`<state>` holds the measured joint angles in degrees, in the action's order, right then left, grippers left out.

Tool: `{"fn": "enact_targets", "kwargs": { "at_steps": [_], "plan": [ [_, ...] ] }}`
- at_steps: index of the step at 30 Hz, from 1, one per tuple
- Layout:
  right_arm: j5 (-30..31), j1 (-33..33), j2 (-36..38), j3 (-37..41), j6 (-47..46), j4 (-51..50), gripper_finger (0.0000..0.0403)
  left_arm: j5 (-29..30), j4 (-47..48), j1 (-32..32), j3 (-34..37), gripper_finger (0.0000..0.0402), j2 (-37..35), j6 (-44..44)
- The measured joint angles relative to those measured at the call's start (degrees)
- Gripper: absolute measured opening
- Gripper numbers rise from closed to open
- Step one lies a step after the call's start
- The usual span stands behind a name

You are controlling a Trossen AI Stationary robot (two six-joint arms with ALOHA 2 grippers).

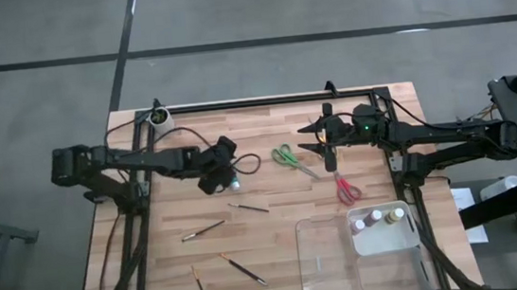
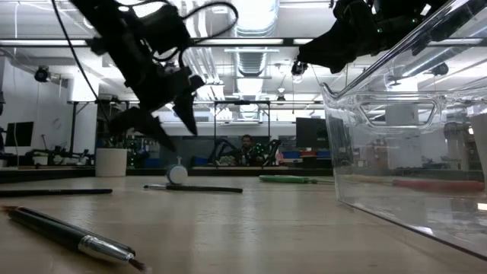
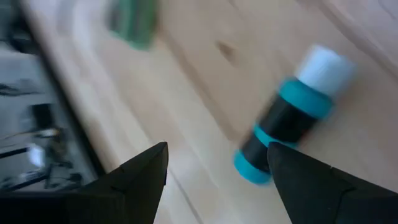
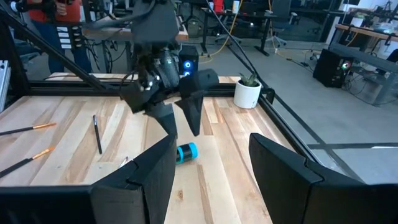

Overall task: Pick & Place Paint Supplies
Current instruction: Put the blue paint bottle into the white bin

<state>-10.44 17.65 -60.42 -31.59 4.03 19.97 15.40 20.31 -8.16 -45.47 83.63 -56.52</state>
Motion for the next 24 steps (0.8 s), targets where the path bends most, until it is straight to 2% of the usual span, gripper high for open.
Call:
{"fn": "enact_targets", "kwargs": {
  "at_steps": [3, 18, 24],
  "plan": [
    [0.0, 0.0, 0.0, 0.0, 0.0, 0.0, 0.0201, 0.0, 7.5, 0.1, -4.0, 0.0279, 1.7, -0.5],
    [0.0, 0.0, 0.0, 0.0, 0.0, 0.0, 0.0201, 0.0, 6.3, 0.6, -4.8, 0.0279, 3.2, 0.8],
    [0.0, 0.0, 0.0, 0.0, 0.0, 0.0, 0.0201, 0.0, 7.4, 1.6, -4.8, 0.0279, 3.8, -6.8]
  ]
}}
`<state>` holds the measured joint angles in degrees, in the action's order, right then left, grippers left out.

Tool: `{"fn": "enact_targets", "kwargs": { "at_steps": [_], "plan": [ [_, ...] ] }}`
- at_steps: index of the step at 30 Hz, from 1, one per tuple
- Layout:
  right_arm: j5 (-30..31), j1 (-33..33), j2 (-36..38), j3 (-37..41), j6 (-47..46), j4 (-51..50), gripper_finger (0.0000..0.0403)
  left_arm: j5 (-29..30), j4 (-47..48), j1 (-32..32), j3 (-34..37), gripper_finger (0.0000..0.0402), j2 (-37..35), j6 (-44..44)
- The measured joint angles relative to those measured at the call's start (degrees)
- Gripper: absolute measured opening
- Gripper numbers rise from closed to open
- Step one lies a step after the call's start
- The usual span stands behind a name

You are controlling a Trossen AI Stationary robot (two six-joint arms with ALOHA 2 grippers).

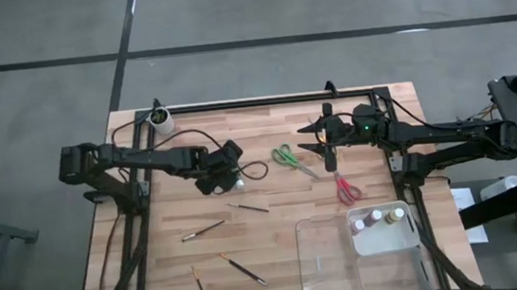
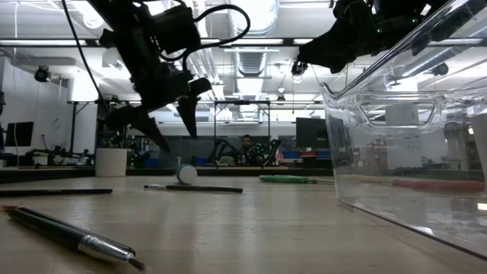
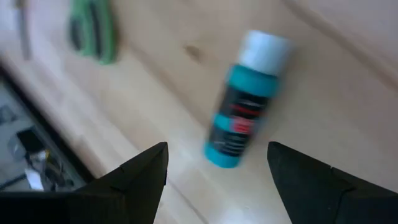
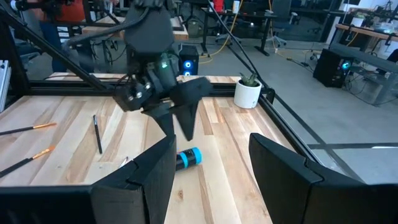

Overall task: Pick & Place Paint Supplies
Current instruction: Put the blue paint bottle into the white bin

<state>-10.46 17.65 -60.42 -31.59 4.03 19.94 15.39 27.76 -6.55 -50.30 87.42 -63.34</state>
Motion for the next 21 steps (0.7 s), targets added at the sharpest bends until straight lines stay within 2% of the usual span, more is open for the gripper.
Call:
{"fn": "enact_targets", "kwargs": {
  "at_steps": [5, 7, 14, 21],
  "plan": [
    [0.0, 0.0, 0.0, 0.0, 0.0, 0.0, 0.0201, 0.0, 1.3, 1.9, 0.0, 0.0279, 1.7, -11.0],
    [0.0, 0.0, 0.0, 0.0, 0.0, 0.0, 0.0201, 0.0, 0.6, 2.4, 0.0, 0.0279, 2.5, -12.8],
    [0.0, 0.0, 0.0, 0.0, 0.0, 0.0, 0.0201, 0.0, -7.2, 3.8, 0.0, 0.0279, 2.9, -11.4],
    [0.0, 0.0, 0.0, 0.0, 0.0, 0.0, 0.0201, 0.0, -6.4, 4.9, -0.8, 0.0279, 2.7, -6.4]
  ]
}}
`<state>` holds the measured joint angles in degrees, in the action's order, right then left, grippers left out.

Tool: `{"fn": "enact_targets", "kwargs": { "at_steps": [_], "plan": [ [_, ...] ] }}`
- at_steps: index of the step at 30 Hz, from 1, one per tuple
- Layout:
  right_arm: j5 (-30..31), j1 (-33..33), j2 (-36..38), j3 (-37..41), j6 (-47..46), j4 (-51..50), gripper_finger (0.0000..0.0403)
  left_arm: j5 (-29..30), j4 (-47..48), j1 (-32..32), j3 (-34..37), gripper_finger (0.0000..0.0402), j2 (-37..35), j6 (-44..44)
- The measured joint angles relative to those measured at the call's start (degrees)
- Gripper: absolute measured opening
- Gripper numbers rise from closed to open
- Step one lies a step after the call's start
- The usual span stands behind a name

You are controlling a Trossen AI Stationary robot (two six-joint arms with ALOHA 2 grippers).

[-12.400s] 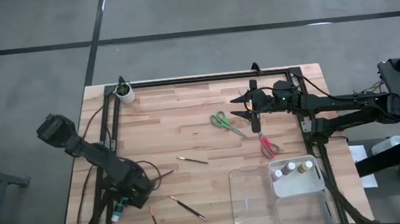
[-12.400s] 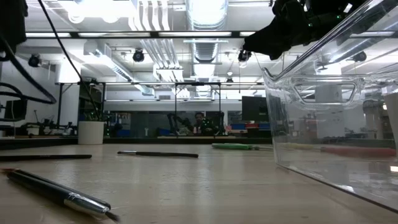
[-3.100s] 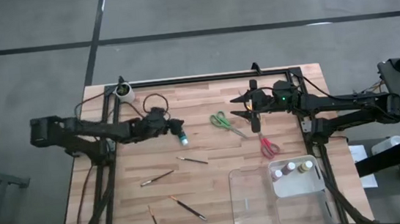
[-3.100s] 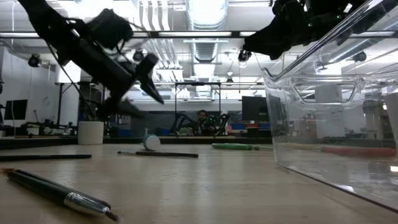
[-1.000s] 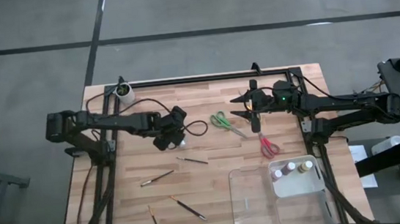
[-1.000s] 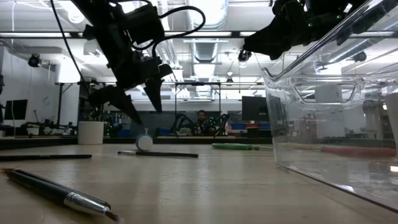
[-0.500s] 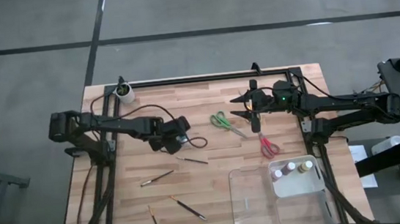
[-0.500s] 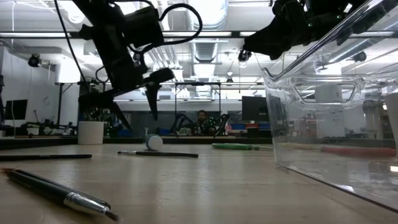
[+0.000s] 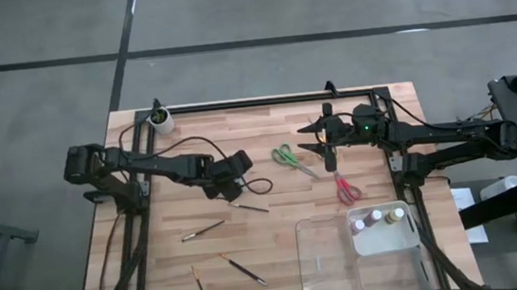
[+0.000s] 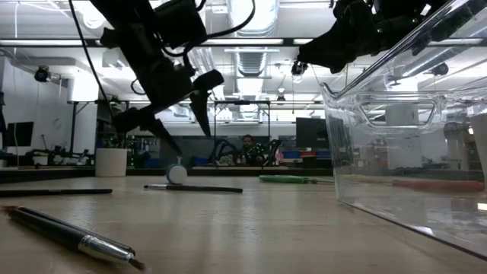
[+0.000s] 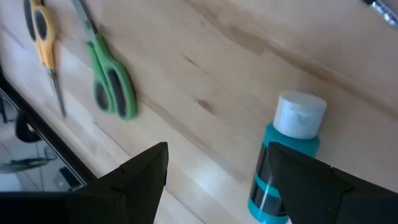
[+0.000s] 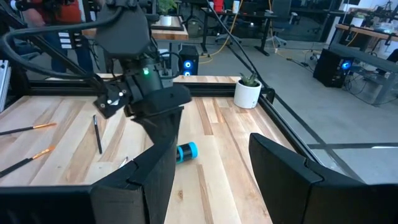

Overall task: Pick & Place Paint Supplies
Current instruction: Put the blue paint bottle into the white bin

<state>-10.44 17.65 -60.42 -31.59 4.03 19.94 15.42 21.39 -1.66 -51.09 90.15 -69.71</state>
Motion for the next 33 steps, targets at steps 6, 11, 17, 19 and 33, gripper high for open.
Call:
{"fn": "enact_targets", "kwargs": {
  "at_steps": [6, 11, 17, 19, 33],
  "plan": [
    [0.0, 0.0, 0.0, 0.0, 0.0, 0.0, 0.0201, -2.0, 1.8, 1.6, 0.0, 0.0279, 0.0, 3.6],
    [0.0, 0.0, 0.0, 0.0, 0.0, 0.0, 0.0201, -2.2, 4.8, 2.5, 0.0, 0.0279, 0.0, 3.8],
    [0.0, 0.0, 0.0, 0.0, 0.0, 0.0, 0.0201, -2.0, 6.7, 2.3, 1.4, 0.0279, 0.0, 3.4],
    [0.0, 0.0, 0.0, 0.0, 0.0, 0.0, 0.0201, -2.0, 6.5, 2.3, 1.9, 0.0279, 0.0, 2.4],
    [0.0, 0.0, 0.0, 0.0, 0.0, 0.0, 0.0201, -2.0, -0.6, -1.1, 2.7, 0.0279, 0.0, -0.4]
  ]
}}
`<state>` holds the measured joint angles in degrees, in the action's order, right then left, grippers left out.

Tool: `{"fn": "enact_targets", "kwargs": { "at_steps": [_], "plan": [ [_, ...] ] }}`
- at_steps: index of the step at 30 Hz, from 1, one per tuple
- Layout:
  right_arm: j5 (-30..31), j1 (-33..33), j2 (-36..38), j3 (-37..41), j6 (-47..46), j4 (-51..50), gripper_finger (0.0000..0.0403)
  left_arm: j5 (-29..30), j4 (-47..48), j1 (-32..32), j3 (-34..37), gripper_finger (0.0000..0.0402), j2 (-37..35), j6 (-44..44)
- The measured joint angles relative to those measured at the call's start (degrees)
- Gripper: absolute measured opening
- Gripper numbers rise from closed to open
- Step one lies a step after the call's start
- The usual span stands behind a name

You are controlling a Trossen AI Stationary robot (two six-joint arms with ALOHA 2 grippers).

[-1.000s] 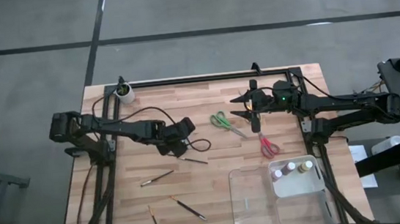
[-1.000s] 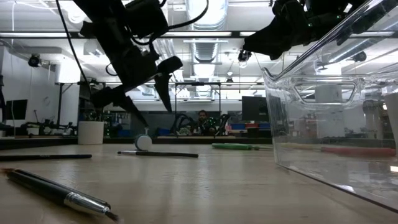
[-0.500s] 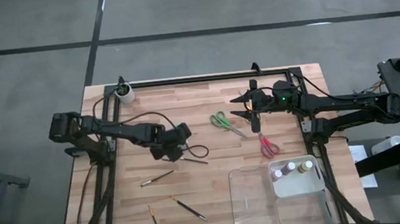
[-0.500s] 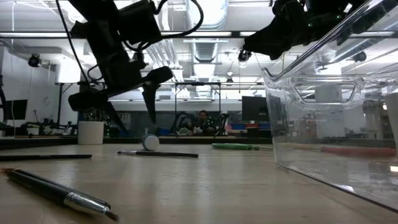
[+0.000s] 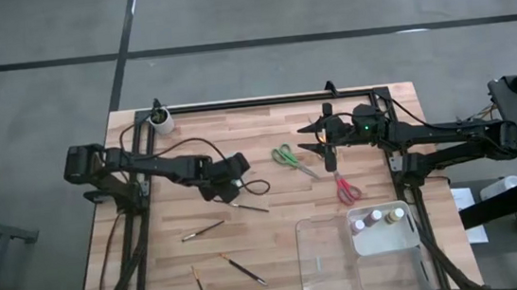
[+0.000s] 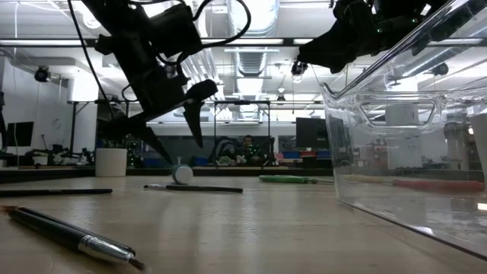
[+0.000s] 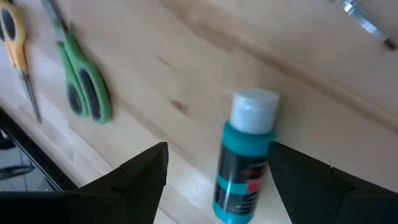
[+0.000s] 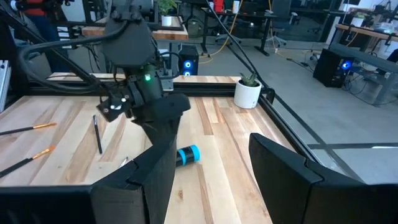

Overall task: Pick & Place Paint Supplies
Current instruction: Put the blue paint bottle into the white bin

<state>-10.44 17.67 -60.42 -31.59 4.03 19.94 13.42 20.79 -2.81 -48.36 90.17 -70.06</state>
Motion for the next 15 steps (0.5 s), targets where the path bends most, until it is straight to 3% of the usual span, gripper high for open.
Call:
{"fn": "enact_targets", "kwargs": {
  "at_steps": [7, 15],
  "plan": [
    [0.0, 0.0, 0.0, 0.0, 0.0, 0.0, 0.0201, -3.9, 0.0, -0.6, 0.0, 0.0279, 0.1, 0.4],
    [0.0, 0.0, 0.0, 0.0, 0.0, 0.0, 0.0201, -4.0, 0.4, -0.7, 0.0, 0.0279, 0.1, 4.0]
  ]
}}
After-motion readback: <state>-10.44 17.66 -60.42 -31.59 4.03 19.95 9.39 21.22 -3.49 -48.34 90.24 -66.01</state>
